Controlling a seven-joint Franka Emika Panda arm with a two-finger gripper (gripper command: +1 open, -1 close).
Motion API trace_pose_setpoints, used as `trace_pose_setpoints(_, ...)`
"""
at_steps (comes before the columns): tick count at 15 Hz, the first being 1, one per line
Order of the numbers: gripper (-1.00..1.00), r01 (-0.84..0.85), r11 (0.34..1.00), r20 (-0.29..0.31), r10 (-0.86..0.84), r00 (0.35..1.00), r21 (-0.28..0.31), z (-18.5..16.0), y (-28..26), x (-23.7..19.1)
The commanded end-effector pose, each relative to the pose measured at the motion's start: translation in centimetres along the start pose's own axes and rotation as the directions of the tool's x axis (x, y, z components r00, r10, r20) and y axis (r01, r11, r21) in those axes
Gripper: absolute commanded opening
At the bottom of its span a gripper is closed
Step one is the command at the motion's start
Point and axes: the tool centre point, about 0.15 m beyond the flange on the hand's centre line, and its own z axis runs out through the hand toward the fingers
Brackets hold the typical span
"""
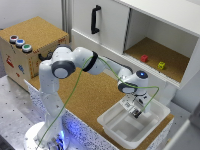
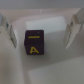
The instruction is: Put the grasped purple block inside the right cabinet
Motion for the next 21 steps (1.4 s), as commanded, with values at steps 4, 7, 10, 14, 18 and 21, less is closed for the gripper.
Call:
trace_pose_setpoints(4, -1.00, -0.080, 0.997, -0.022, 0.080, 0.997, -0.012, 3.5, -1.1, 0.3)
trace_pose_setpoints(7, -1.00, -0.059, 0.998, -0.036, 0.058, 0.998, -0.022, 3.4, -1.0, 1.4)
trace_pose_setpoints(10, -1.00, -0.019, 0.999, -0.029, 0.018, 0.999, -0.027, 3.9, -1.0, 2.6)
trace_pose_setpoints(14, -1.00, 0.076, 0.997, -0.022, -0.076, 0.997, -0.005, 3.8, -1.7, 3.7)
trace_pose_setpoints(18, -1.00, 0.176, 0.981, -0.104, -0.168, 0.980, 0.081, -1.3, -1.8, 4.9)
trace_pose_setpoints(21, -1.00, 0.300, 0.950, -0.251, -0.271, 0.929, 0.088, -9.4, -2.0, 7.2)
